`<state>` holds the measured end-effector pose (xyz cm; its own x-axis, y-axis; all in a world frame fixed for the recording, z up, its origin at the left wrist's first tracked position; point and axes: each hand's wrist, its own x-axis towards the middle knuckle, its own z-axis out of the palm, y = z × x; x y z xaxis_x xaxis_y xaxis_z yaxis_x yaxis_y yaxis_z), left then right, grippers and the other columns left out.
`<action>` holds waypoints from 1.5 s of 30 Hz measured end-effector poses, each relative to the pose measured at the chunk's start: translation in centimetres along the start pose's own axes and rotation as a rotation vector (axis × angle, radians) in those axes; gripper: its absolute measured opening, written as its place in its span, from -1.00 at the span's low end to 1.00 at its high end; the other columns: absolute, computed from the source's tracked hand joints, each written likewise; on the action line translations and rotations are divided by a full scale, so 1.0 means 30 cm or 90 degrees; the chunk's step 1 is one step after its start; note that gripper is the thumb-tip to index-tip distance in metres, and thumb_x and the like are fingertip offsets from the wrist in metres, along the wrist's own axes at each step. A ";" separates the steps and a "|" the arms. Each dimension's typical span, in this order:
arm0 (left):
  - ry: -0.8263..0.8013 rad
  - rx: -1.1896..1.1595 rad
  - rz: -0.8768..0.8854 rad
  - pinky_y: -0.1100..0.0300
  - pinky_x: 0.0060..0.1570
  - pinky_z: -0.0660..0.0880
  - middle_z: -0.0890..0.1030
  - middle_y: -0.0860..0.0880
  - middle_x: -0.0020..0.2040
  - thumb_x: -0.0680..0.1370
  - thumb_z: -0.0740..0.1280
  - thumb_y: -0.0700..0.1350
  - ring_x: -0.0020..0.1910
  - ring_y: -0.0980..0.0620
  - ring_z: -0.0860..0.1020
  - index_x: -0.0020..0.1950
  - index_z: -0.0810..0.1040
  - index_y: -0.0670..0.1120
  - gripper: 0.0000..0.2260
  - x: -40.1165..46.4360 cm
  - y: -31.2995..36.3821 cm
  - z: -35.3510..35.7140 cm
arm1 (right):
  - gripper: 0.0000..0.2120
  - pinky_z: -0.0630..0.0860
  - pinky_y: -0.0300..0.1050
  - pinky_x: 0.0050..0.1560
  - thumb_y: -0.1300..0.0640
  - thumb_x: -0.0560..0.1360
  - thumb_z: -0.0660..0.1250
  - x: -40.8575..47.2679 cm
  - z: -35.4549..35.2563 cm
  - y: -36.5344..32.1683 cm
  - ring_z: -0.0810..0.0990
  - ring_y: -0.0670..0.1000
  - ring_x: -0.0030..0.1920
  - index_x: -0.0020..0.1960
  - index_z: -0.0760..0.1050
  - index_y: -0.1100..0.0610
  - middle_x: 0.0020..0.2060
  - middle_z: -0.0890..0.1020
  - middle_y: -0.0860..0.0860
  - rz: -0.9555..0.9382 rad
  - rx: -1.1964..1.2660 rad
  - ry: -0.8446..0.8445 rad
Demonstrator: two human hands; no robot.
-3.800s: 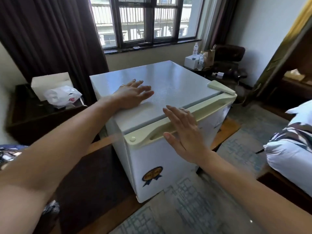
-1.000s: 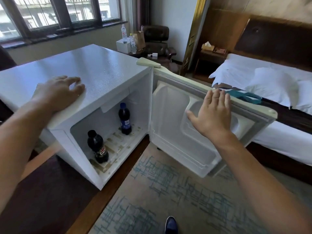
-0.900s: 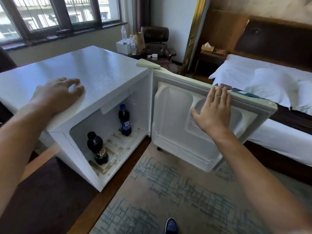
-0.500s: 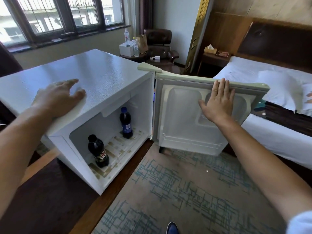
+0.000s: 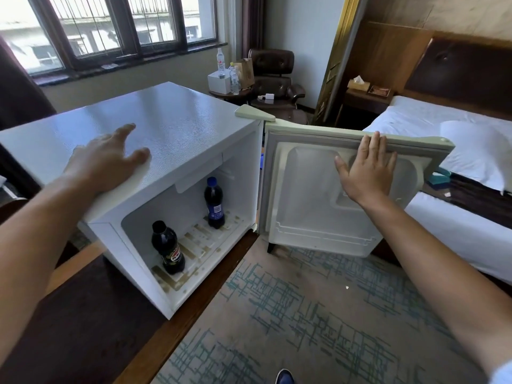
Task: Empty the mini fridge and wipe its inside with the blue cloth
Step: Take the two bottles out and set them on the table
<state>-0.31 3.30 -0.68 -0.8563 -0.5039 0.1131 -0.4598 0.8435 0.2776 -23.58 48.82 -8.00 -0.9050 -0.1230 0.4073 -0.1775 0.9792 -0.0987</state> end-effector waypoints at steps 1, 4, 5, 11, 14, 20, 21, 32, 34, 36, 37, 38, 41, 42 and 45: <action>-0.004 0.000 -0.001 -0.25 0.47 0.25 0.37 -0.18 0.58 0.66 0.18 0.28 0.55 -0.25 0.34 0.65 0.11 0.13 -0.39 -0.001 -0.001 -0.002 | -0.17 -0.09 0.34 0.64 -0.36 0.65 -0.07 -0.007 -0.008 -0.005 -0.10 0.18 0.69 0.67 -0.05 0.22 0.68 -0.03 0.18 -0.001 0.016 0.007; -0.024 0.007 0.003 -0.27 0.51 0.22 0.29 -0.15 0.63 0.66 0.13 0.31 0.60 -0.22 0.27 0.64 0.19 0.11 -0.41 -0.008 0.010 -0.013 | -0.19 -0.06 0.32 0.64 -0.34 0.62 -0.11 -0.056 -0.043 -0.043 -0.06 0.18 0.69 0.67 0.02 0.19 0.68 0.00 0.18 -0.046 0.069 0.038; -0.030 0.008 -0.001 -0.27 0.53 0.20 0.23 -0.12 0.65 0.67 0.11 0.31 0.61 -0.20 0.23 0.64 0.23 0.10 -0.42 -0.014 0.015 -0.015 | -0.21 -0.04 0.31 0.64 -0.34 0.63 -0.11 -0.081 -0.057 -0.061 -0.06 0.17 0.69 0.67 0.04 0.17 0.68 0.00 0.17 -0.072 0.093 0.042; -0.075 0.038 0.009 -0.15 0.58 0.17 0.14 -0.05 0.68 0.69 0.07 0.26 0.64 -0.14 0.18 0.65 0.21 0.09 -0.45 -0.123 0.057 -0.016 | -0.32 0.07 0.27 0.60 -0.31 0.66 -0.05 -0.209 -0.160 -0.189 0.01 0.12 0.68 0.63 0.20 0.06 0.68 0.06 0.10 -0.239 0.236 0.015; -0.070 0.048 0.010 -0.09 0.59 0.13 0.18 -0.05 0.68 0.66 0.02 0.35 0.65 -0.09 0.16 0.66 0.20 0.07 -0.37 -0.168 0.070 -0.016 | -0.33 0.18 0.26 0.56 -0.31 0.64 -0.05 -0.246 -0.173 -0.233 0.09 0.11 0.66 0.60 0.26 0.06 0.67 0.09 0.07 -0.318 0.293 -0.013; 0.014 0.033 -0.066 -0.15 0.48 0.32 0.38 -0.05 0.59 0.59 0.02 0.31 0.53 -0.17 0.38 0.56 0.40 0.07 -0.39 -0.227 0.148 -0.019 | -0.36 0.25 0.17 0.54 -0.29 0.63 0.07 -0.231 -0.055 -0.232 0.06 0.05 0.65 0.61 0.23 0.00 0.67 0.09 0.01 -0.443 0.346 -0.136; 0.033 0.045 -0.084 -0.15 0.48 0.32 0.38 -0.07 0.59 0.64 0.03 0.24 0.53 -0.19 0.38 0.56 0.40 0.04 -0.45 -0.244 0.173 -0.002 | -0.37 0.24 0.13 0.53 -0.27 0.63 0.11 -0.219 -0.033 -0.223 0.07 0.05 0.65 0.61 0.24 0.00 0.67 0.09 0.02 -0.464 0.354 -0.137; 0.215 0.256 -0.164 -0.36 0.57 0.05 0.11 -0.19 0.67 0.63 0.25 0.14 0.67 -0.26 0.03 0.65 0.17 -0.05 -0.36 -0.577 0.431 0.294 | -0.40 0.24 0.18 0.54 -0.16 0.63 0.17 -0.127 0.051 -0.170 0.12 0.11 0.65 0.62 0.23 0.01 0.65 0.17 0.05 -0.598 0.470 -0.087; 0.256 0.237 -0.149 -0.32 0.59 0.05 0.07 -0.17 0.69 0.64 0.24 0.12 0.68 -0.22 0.00 0.65 0.19 -0.03 -0.39 -0.643 0.466 0.357 | -0.43 0.24 0.19 0.55 -0.13 0.64 0.19 -0.136 0.063 -0.163 0.12 0.11 0.65 0.60 0.27 0.02 0.65 0.18 0.06 -0.610 0.484 -0.071; 0.281 0.213 -0.155 -0.25 0.62 0.03 0.05 -0.16 0.69 0.62 0.25 0.12 0.69 -0.19 -0.03 0.65 0.21 -0.01 -0.38 -0.694 0.489 0.421 | -0.44 0.24 0.19 0.57 -0.11 0.64 0.20 -0.153 0.080 -0.158 0.12 0.12 0.66 0.59 0.30 0.03 0.65 0.18 0.08 -0.615 0.501 -0.068; 0.292 0.202 -0.165 -0.22 0.62 0.02 0.04 -0.16 0.70 0.62 0.26 0.12 0.69 -0.19 -0.03 0.65 0.21 -0.01 -0.38 -0.714 0.496 0.449 | -0.45 0.22 0.17 0.58 -0.11 0.64 0.21 -0.163 0.089 -0.157 0.11 0.12 0.66 0.59 0.30 0.02 0.65 0.18 0.08 -0.619 0.506 -0.070; 0.299 0.189 -0.179 -0.21 0.63 0.03 0.04 -0.16 0.70 0.62 0.25 0.12 0.69 -0.18 -0.04 0.65 0.21 -0.01 -0.38 -0.729 0.500 0.474 | -0.45 0.19 0.13 0.60 -0.10 0.64 0.22 -0.173 0.098 -0.156 0.09 0.11 0.67 0.60 0.29 0.02 0.66 0.17 0.08 -0.624 0.507 -0.074; 0.300 0.143 -0.207 -0.22 0.62 0.08 0.03 -0.17 0.70 0.64 0.24 0.13 0.69 -0.17 -0.04 0.66 0.19 -0.02 -0.38 -0.754 0.495 0.536 | -0.43 0.15 0.10 0.61 -0.09 0.65 0.24 -0.201 0.129 -0.164 0.07 0.10 0.68 0.61 0.26 0.02 0.66 0.15 0.08 -0.625 0.503 -0.088; 0.304 0.135 -0.208 -0.23 0.61 0.09 0.04 -0.17 0.70 0.64 0.26 0.12 0.69 -0.18 -0.04 0.66 0.20 -0.03 -0.38 -0.757 0.491 0.553 | -0.43 0.17 0.12 0.61 -0.10 0.65 0.24 -0.212 0.139 -0.172 0.07 0.11 0.68 0.62 0.25 0.01 0.67 0.14 0.08 -0.619 0.501 -0.094; 0.323 0.121 -0.186 -0.26 0.60 0.09 0.07 -0.21 0.68 0.62 0.37 0.04 0.68 -0.23 -0.01 0.64 0.25 -0.05 -0.38 -0.755 0.473 0.594 | -0.42 0.17 0.16 0.61 -0.13 0.66 0.21 -0.248 0.167 -0.208 0.05 0.10 0.68 0.63 0.21 0.00 0.67 0.12 0.08 -0.604 0.496 -0.113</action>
<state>8.36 30.00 -16.30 -0.4914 -0.7057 0.5103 -0.7329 0.6517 0.1955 -17.68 42.80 -14.96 -0.3229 -0.8100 0.4896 -0.9178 0.1419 -0.3707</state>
